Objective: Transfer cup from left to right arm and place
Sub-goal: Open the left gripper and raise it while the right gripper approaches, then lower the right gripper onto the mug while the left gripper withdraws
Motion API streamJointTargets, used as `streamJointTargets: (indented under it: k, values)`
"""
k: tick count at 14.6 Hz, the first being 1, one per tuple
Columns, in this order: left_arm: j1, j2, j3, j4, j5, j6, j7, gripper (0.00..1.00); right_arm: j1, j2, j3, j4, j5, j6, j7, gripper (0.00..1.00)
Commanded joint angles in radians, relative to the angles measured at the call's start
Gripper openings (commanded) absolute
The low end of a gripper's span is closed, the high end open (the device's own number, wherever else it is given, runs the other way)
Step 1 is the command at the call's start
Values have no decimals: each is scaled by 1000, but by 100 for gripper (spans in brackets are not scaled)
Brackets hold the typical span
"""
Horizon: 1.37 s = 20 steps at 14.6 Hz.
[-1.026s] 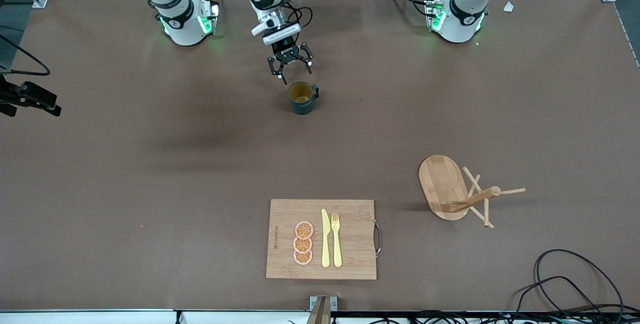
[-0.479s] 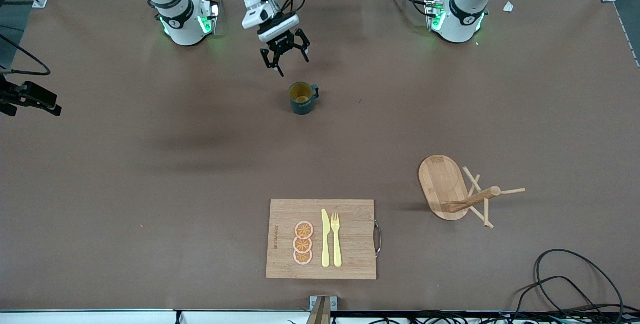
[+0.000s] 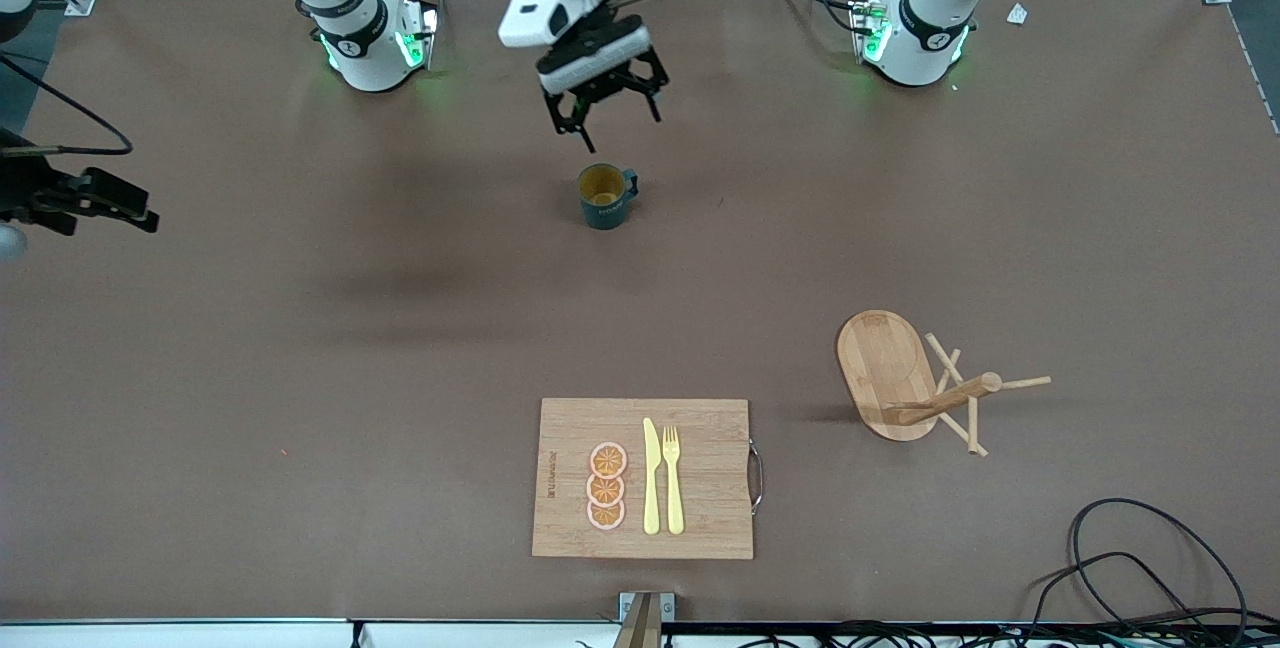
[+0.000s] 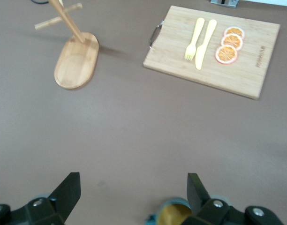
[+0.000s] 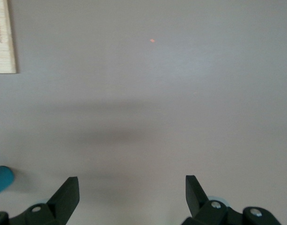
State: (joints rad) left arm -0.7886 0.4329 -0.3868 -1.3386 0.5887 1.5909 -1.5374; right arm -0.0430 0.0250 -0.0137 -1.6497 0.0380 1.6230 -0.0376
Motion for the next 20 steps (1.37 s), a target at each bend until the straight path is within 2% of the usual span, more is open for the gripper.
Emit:
streamJointTargets:
  k: [1,3,4,6,9,12,17,20]
  values:
    - [127,-66,-11,-36,-102,17,184,100,122,-91,5,-153,7,50,192,100]
    - [210,-106,-11,-36,-138,17,346,100,198,-164,5,-319,7,188,284,100]
    - [256,-124,-9,-37,-165,15,412,100,248,-177,5,-367,7,230,374,100]
    - [351,-152,-9,-37,-222,15,563,100,360,-172,5,-393,-4,261,542,100]
    - [475,-189,-6,-37,-288,11,757,100,512,-174,9,-510,-30,395,761,100]
    - [586,-218,8,-39,-338,9,1003,100,630,-119,20,-564,-69,532,941,100]
    - [604,-304,225,-79,-480,7,1343,100,776,-1,18,-581,-82,661,1018,100]
    - [652,-342,301,-113,-495,8,1519,100,822,81,18,-591,-92,776,1035,100]
